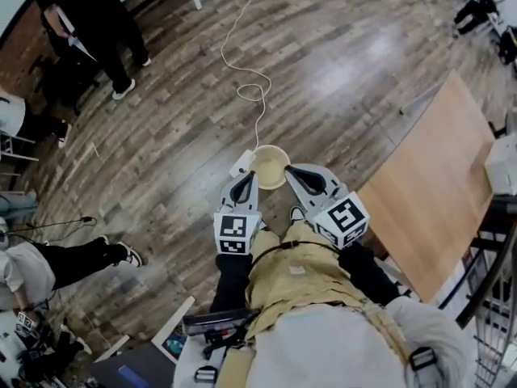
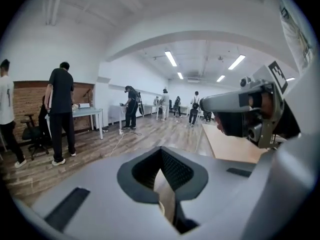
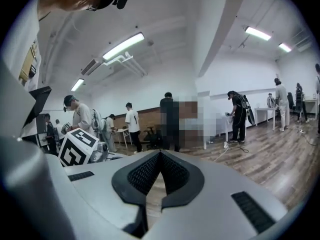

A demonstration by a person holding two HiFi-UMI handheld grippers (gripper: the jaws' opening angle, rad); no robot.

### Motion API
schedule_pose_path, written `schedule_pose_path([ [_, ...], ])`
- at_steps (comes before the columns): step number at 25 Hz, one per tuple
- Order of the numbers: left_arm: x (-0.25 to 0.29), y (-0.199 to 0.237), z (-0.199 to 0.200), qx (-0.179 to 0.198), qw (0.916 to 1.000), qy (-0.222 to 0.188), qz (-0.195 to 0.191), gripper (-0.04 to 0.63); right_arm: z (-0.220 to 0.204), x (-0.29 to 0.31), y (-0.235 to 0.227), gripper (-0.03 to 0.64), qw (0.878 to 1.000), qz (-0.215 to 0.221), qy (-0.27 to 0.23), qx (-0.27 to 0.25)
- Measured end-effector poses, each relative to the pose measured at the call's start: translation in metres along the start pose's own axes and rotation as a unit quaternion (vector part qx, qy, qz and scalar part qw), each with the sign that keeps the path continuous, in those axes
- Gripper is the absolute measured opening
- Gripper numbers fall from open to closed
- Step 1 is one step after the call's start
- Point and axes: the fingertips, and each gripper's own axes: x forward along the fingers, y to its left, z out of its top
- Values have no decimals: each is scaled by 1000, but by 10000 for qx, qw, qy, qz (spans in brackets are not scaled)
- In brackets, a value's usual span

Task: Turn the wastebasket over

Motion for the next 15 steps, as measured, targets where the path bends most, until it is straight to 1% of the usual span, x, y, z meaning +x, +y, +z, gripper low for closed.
schedule_pose_path([
  [3,-16,2,36,-49,9994,-347,34,0,31,-7,2,20,9992,-142,-356,-110],
  [6,-28,-3,59,-86,9985,-540,66,0,53,-15,9,20,9979,-115,-572,-266],
  [11,-47,-12,89,24,9967,-811,74,0,86,-24,25,20,9944,-2,-911,-528],
  [15,-50,-19,96,125,9960,-886,35,0,92,-26,29,20,9929,61,-1004,-627],
])
